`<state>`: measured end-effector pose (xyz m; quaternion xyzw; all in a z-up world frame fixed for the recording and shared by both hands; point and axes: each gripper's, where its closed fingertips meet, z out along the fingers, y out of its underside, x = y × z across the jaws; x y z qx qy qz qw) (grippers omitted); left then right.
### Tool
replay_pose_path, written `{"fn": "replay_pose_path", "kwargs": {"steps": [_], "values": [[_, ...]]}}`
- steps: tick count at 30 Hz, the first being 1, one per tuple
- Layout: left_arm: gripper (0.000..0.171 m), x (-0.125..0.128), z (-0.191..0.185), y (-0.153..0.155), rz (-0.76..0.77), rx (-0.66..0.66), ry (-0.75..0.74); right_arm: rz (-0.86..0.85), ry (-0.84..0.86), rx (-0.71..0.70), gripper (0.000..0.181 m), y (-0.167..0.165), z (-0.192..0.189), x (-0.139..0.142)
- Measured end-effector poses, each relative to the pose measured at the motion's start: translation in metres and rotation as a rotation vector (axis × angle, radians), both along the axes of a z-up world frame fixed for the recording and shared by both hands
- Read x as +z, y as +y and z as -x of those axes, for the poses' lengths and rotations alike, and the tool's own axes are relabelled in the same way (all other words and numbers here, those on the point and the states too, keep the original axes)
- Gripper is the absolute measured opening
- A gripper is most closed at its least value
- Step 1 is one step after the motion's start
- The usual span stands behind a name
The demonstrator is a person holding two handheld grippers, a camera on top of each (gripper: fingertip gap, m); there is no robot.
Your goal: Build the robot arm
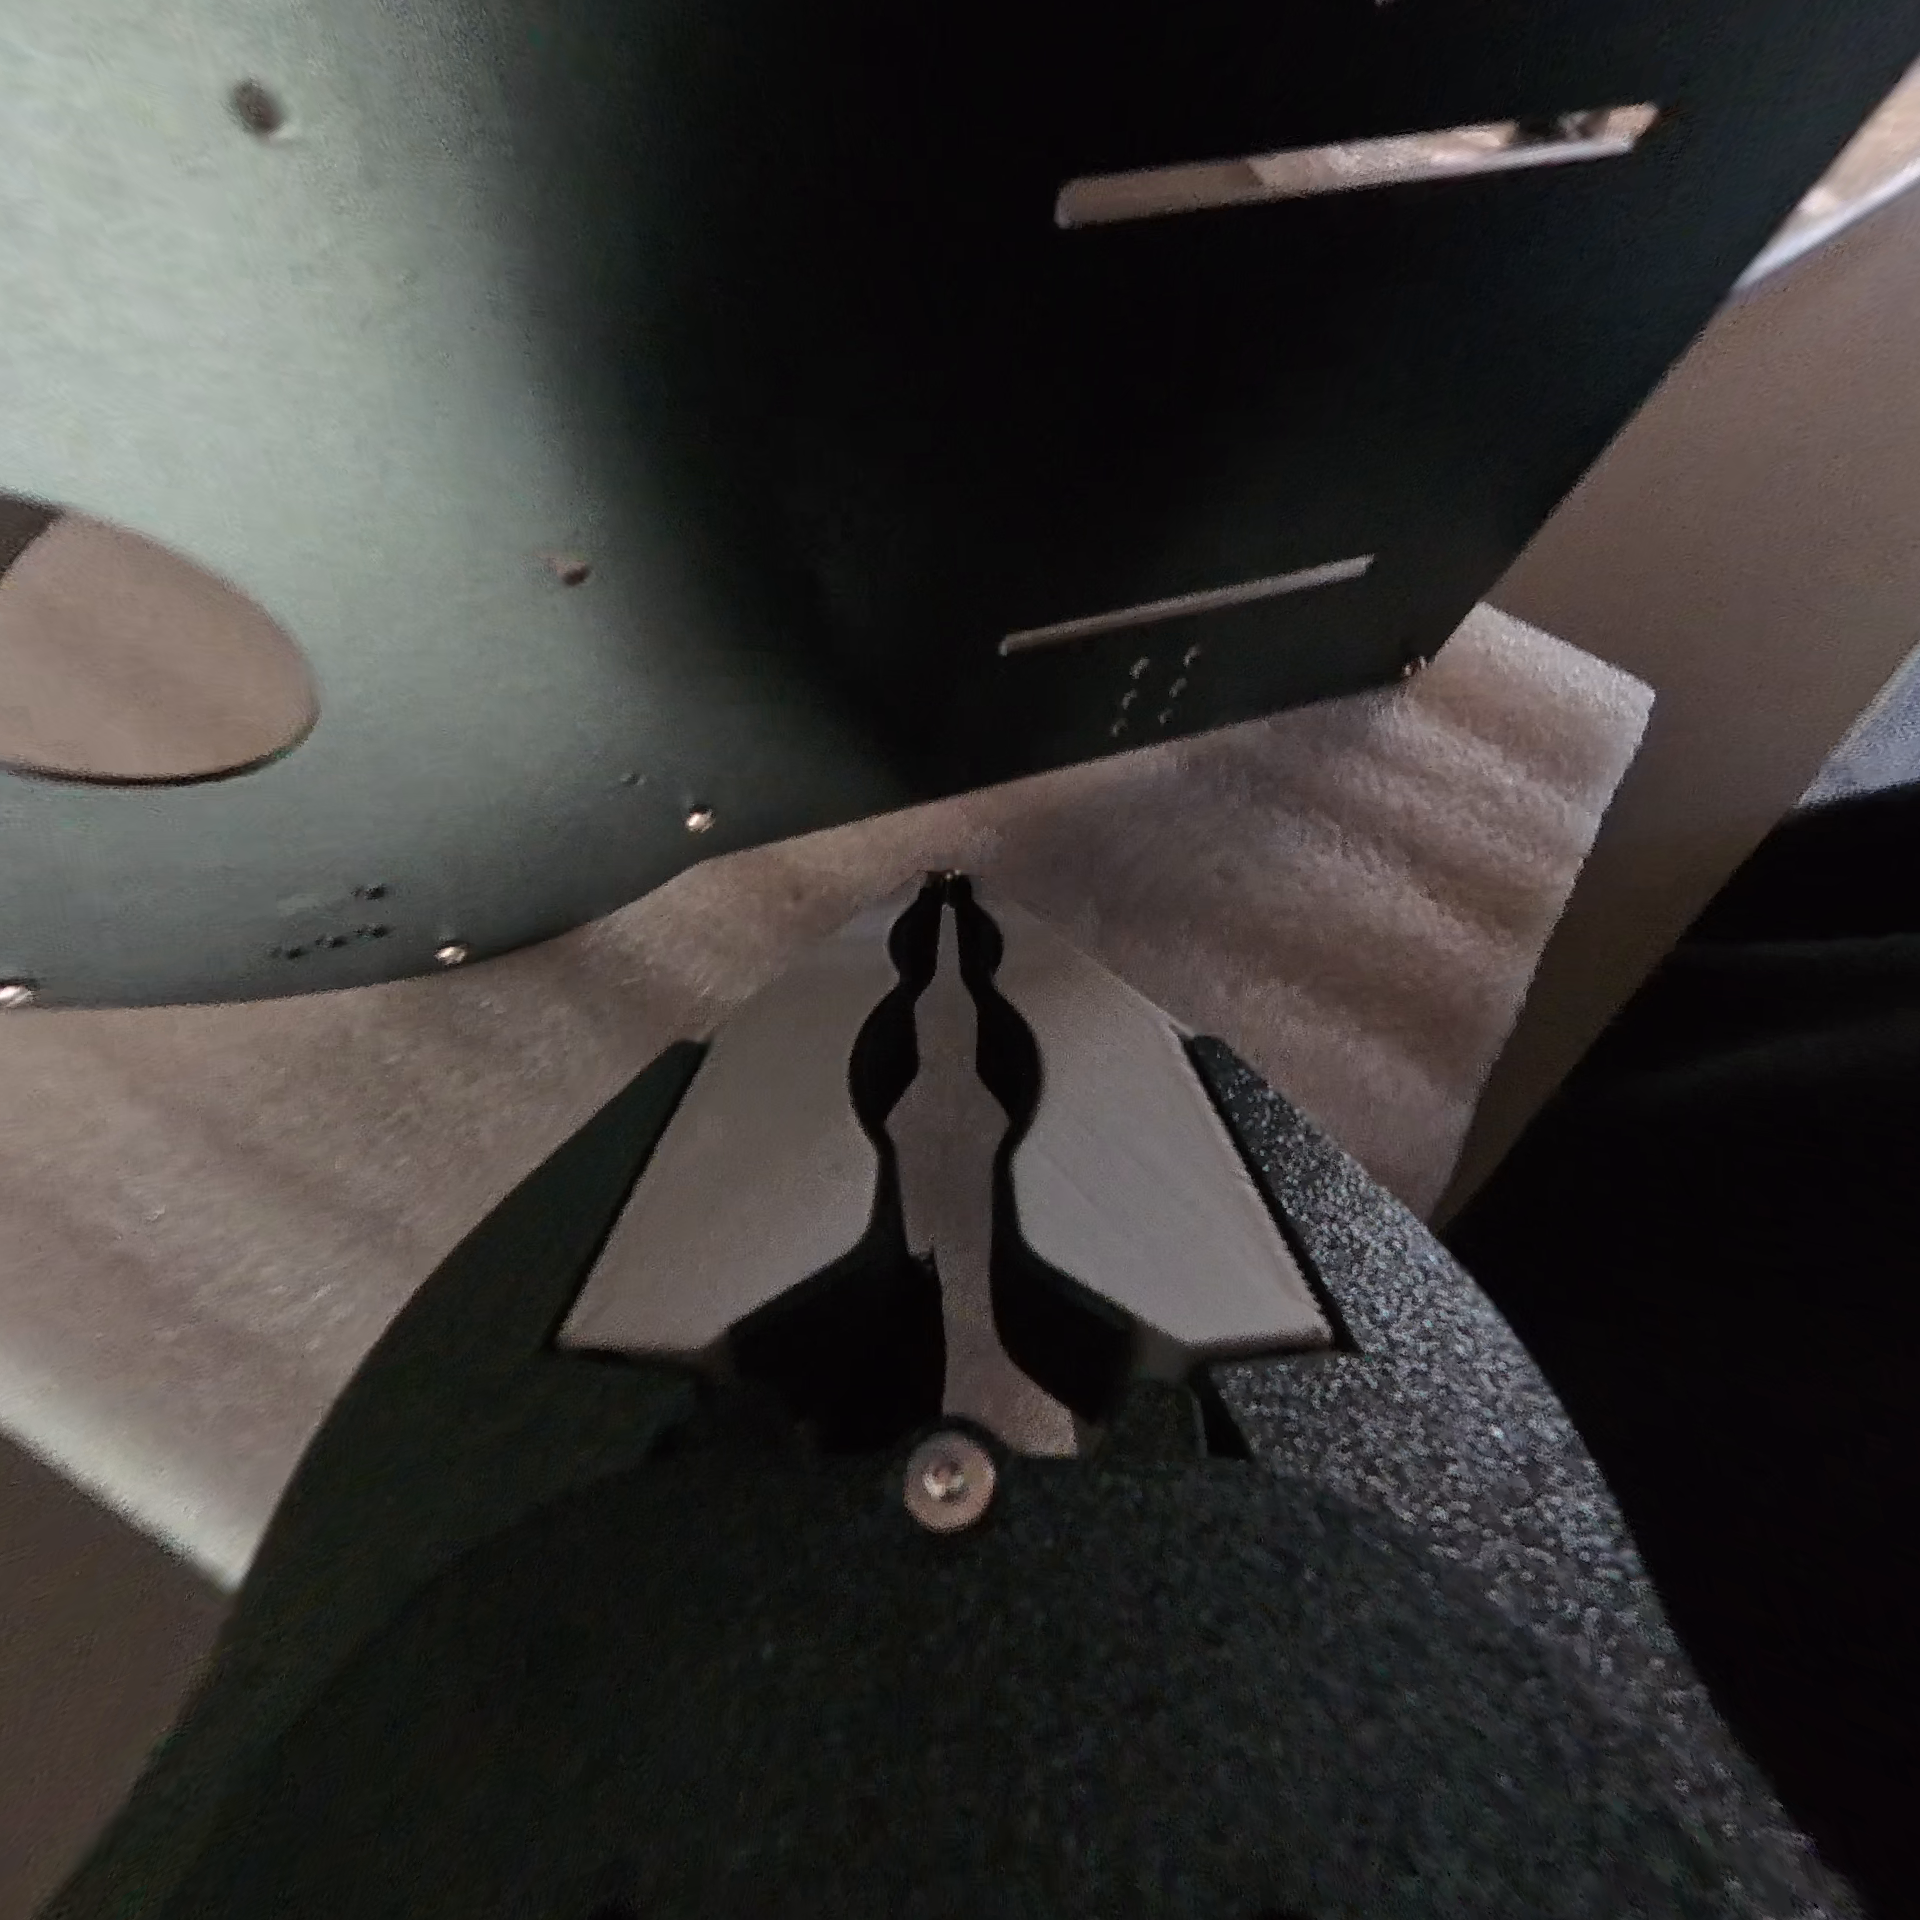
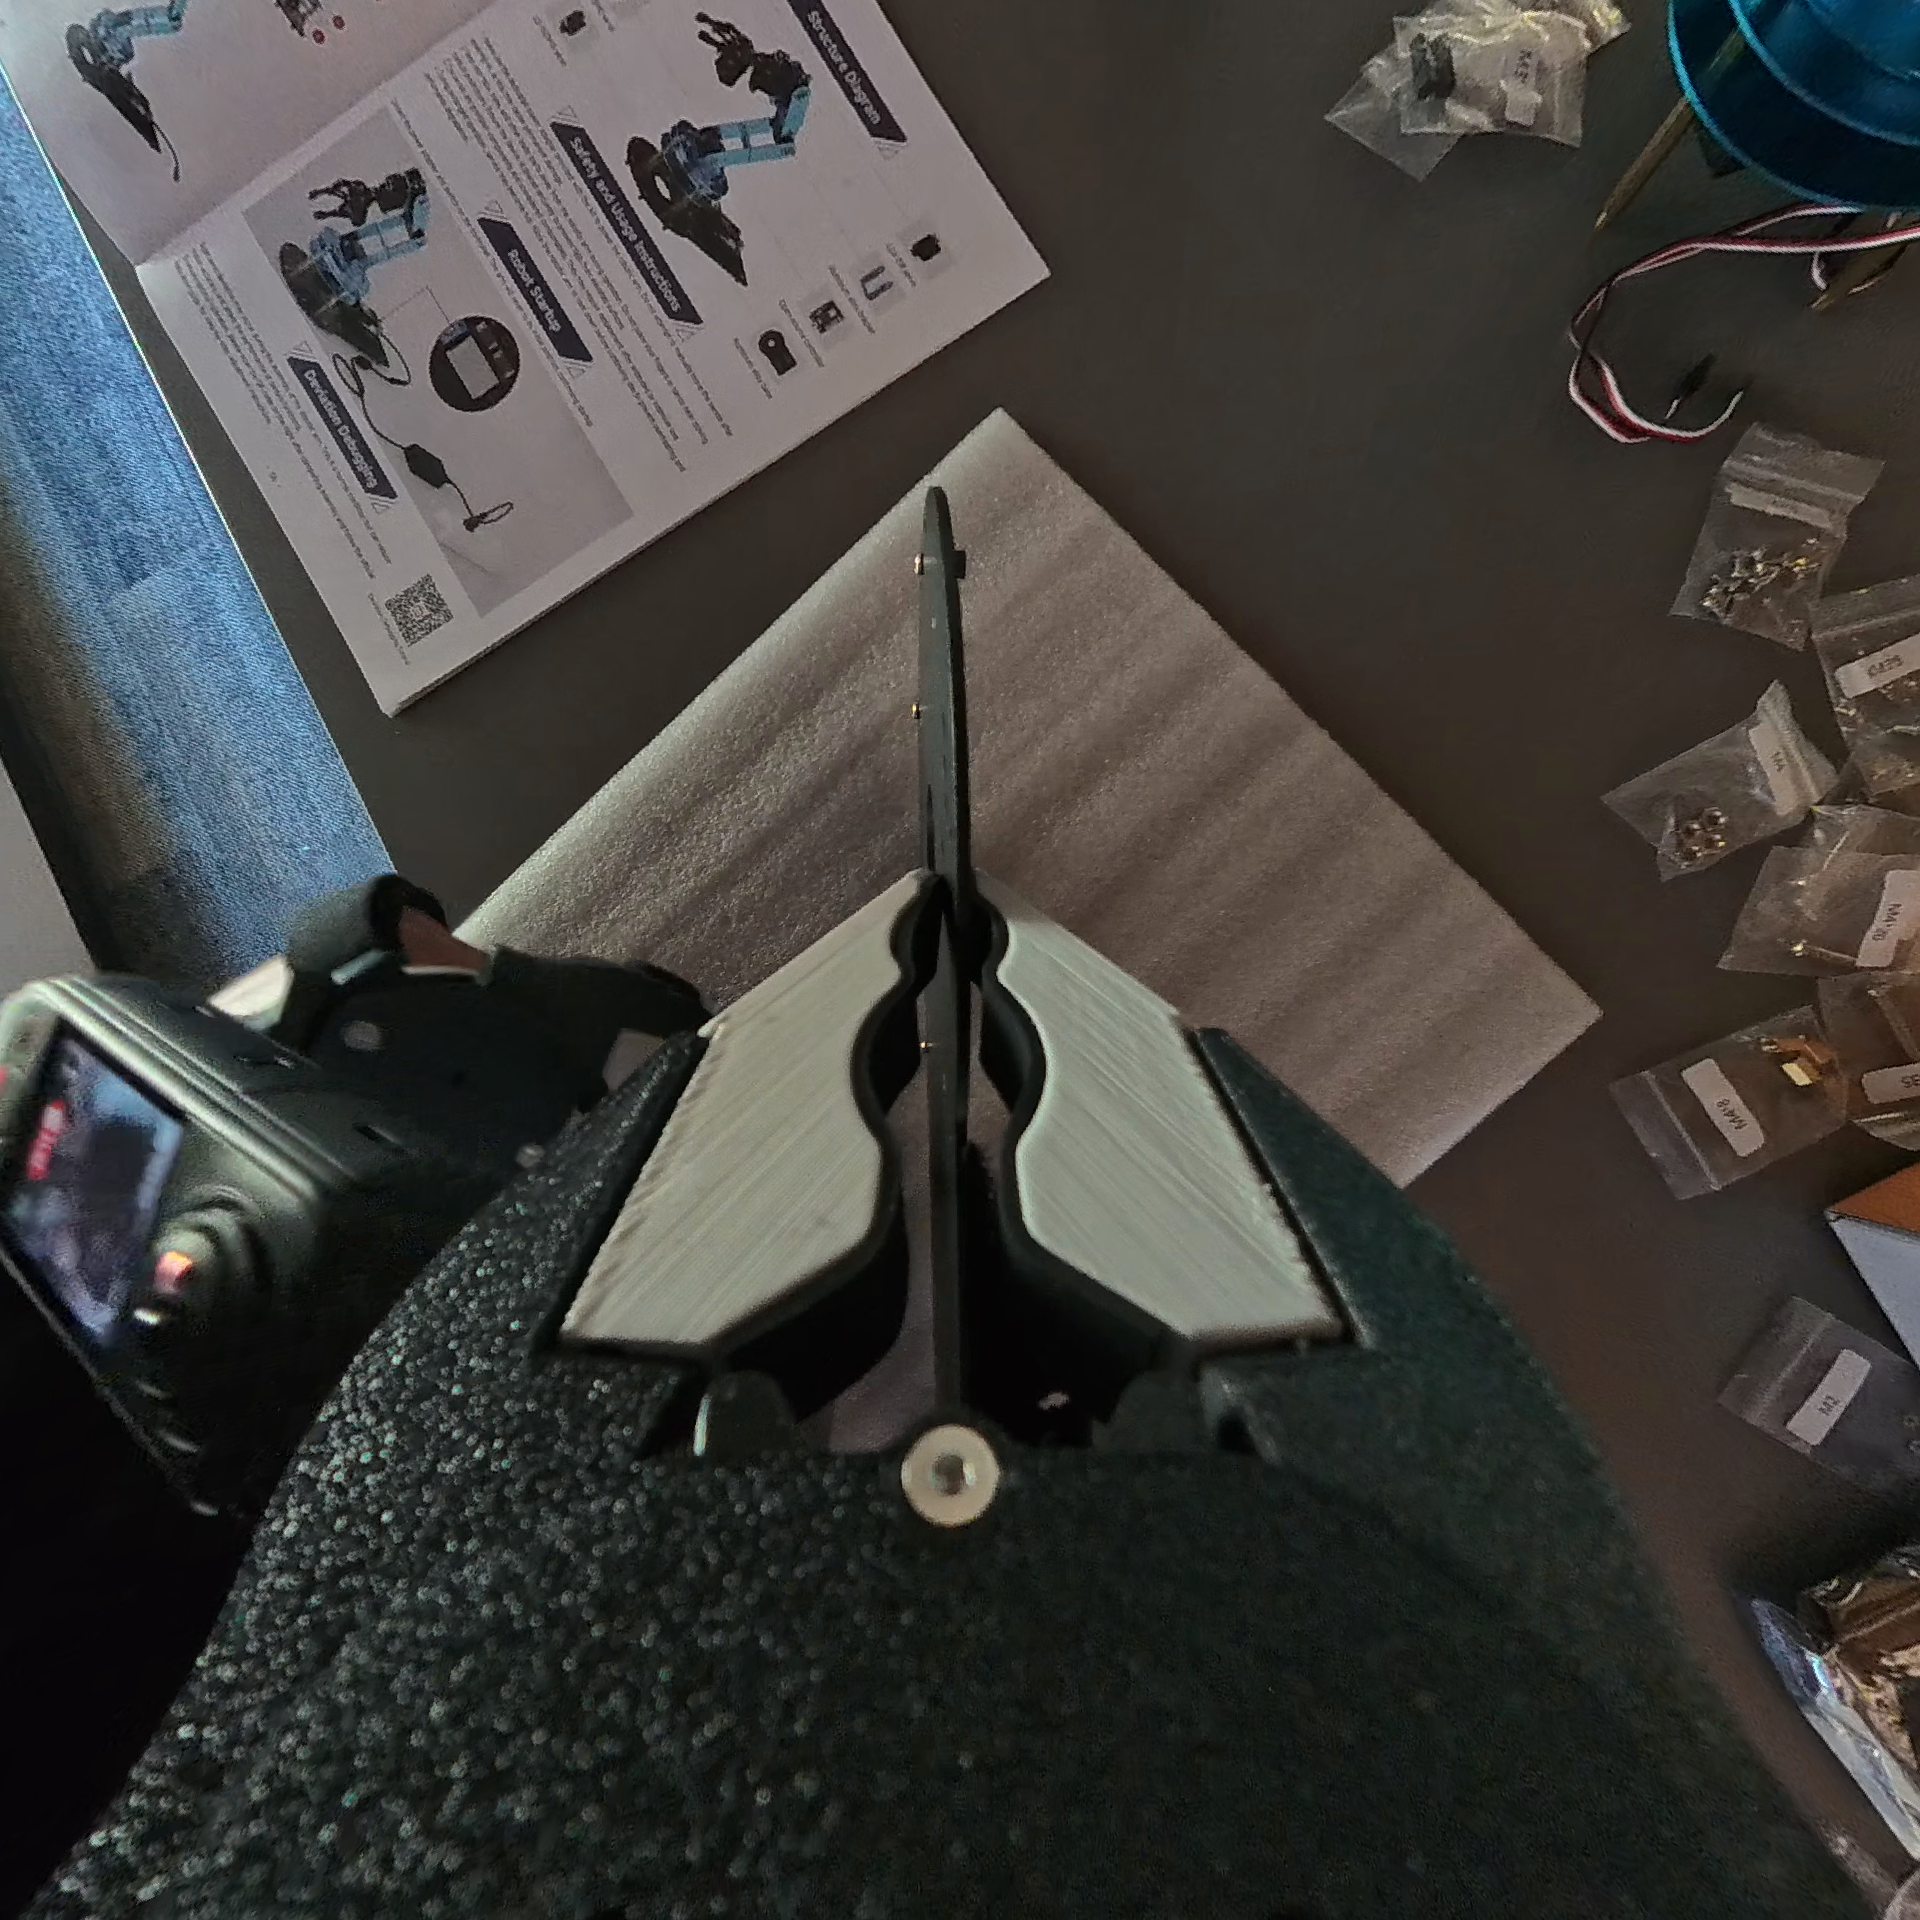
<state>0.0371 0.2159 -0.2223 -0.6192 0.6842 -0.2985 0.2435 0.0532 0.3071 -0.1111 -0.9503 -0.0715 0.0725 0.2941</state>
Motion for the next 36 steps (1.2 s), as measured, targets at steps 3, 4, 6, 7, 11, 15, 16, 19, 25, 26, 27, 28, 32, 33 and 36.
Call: {"fn": "replay_pose_path", "kwargs": {"steps": [3, 4, 6, 7, 11, 15, 16, 19, 25, 26, 27, 28, 32, 33, 36], "values": [[0.002, 0.001, 0.031, 0.027, -0.029, 0.003, 0.039, -0.002, 0.003, -0.002, 0.003, 0.000, 0.000, 0.000], [0.002, -0.002, 0.046, 0.038, -0.022, -0.007, 0.074, -0.002, 0.002, -0.002, 0.003, 0.000, 0.000, 0.000], [0.002, -0.004, 0.074, 0.057, -0.022, -0.062, 0.122, -0.004, 0.000, -0.003, 0.003, 0.000, 0.000, 0.000], [0.002, -0.002, 0.085, 0.065, -0.043, -0.100, 0.132, -0.005, 0.000, -0.004, 0.003, 0.000, 0.000, 0.000], [0.003, 0.003, 0.103, 0.057, -0.081, -0.334, 0.122, -0.010, 0.005, -0.011, 0.003, 0.001, -0.001, 0.000], [0.028, -0.003, 0.102, 0.065, -0.186, -0.423, 0.132, -0.014, 0.010, -0.012, 0.003, 0.001, -0.001, 0.000], [0.029, 0.000, 0.102, 0.068, -0.169, -0.408, 0.136, -0.014, 0.010, -0.009, 0.003, 0.001, -0.001, 0.000], [0.030, 0.011, 0.103, 0.082, -0.158, -0.315, 0.114, -0.014, 0.008, -0.006, 0.003, 0.001, 0.000, 0.000], [0.027, 0.022, 0.112, 0.070, 0.002, 0.060, 0.036, -0.021, 0.019, -0.024, 0.003, 0.001, -0.005, -0.001], [0.026, 0.021, 0.114, 0.070, 0.027, 0.159, 0.024, -0.022, 0.021, -0.024, 0.003, 0.002, -0.005, -0.001], [0.024, 0.020, 0.114, 0.066, 0.059, 0.224, 0.003, -0.021, 0.021, -0.023, 0.003, 0.002, -0.005, -0.001], [0.021, 0.020, 0.114, 0.061, 0.087, 0.264, -0.017, -0.020, 0.019, -0.022, 0.003, 0.002, -0.004, -0.001], [0.012, 0.017, 0.107, 0.044, 0.109, 0.272, -0.045, -0.016, 0.014, -0.012, 0.004, 0.001, -0.004, -0.001], [0.012, 0.016, 0.105, 0.042, 0.114, 0.268, -0.047, -0.016, 0.015, -0.009, 0.003, 0.001, -0.003, -0.001], [0.011, 0.015, 0.101, 0.045, 0.116, 0.289, -0.057, -0.010, 0.008, -0.003, 0.004, 0.002, -0.004, -0.001]]}}
